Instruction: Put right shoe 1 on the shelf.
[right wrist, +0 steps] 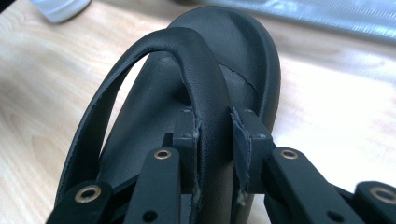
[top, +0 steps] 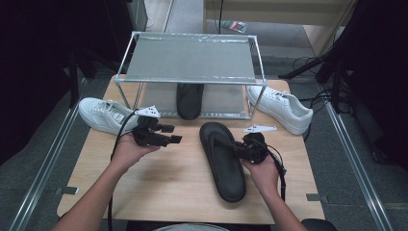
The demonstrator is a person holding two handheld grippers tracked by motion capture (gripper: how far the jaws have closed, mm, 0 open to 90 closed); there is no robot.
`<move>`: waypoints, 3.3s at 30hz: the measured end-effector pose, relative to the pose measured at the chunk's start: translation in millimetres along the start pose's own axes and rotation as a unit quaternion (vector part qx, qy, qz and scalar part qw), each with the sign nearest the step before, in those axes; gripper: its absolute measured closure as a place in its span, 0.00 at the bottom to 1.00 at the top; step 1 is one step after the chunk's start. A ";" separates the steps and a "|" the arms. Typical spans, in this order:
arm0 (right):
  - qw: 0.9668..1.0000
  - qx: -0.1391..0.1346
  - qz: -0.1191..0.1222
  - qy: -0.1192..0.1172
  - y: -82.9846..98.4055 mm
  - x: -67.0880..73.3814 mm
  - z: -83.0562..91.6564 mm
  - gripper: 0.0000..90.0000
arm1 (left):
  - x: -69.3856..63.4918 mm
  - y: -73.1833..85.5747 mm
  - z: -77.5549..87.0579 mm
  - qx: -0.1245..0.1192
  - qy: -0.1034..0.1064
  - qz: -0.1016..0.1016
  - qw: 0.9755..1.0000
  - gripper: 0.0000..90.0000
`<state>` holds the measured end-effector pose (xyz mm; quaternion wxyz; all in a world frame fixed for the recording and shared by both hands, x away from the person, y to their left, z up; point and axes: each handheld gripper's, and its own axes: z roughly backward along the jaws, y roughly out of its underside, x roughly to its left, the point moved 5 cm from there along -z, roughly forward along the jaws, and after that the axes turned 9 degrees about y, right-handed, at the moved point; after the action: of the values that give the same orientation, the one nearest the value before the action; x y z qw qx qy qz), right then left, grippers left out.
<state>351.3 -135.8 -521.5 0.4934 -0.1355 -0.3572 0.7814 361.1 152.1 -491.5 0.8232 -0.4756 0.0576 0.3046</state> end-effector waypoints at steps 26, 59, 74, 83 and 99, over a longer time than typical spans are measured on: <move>0.992 -0.020 -0.075 0.096 -79.1 -30.5 -66.7 0.82 | -2.3 3.6 2.2 -0.002 0.013 0.008 1.000 0.43; 0.995 -0.073 -0.011 0.064 -65.9 -3.1 -34.0 0.69 | 12.8 -8.8 1.5 0.009 0.021 0.039 0.999 0.61; 0.998 -0.057 0.011 0.020 -4.4 29.2 -3.1 0.70 | 32.2 -65.7 11.7 0.014 0.020 0.001 1.000 0.89; 0.998 -0.058 0.014 0.020 14.6 38.0 0.8 0.68 | 36.8 -119.3 11.2 0.016 0.014 -0.038 0.999 1.00; 0.998 -0.057 0.023 -0.008 21.7 46.4 -1.1 0.59 | 69.8 -183.0 14.4 0.037 -0.022 -0.059 0.997 1.00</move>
<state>315.2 -100.6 -530.8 0.4636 -0.1649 -0.4016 0.7724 516.5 128.8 -373.6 0.8580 -0.4403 0.0226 0.2634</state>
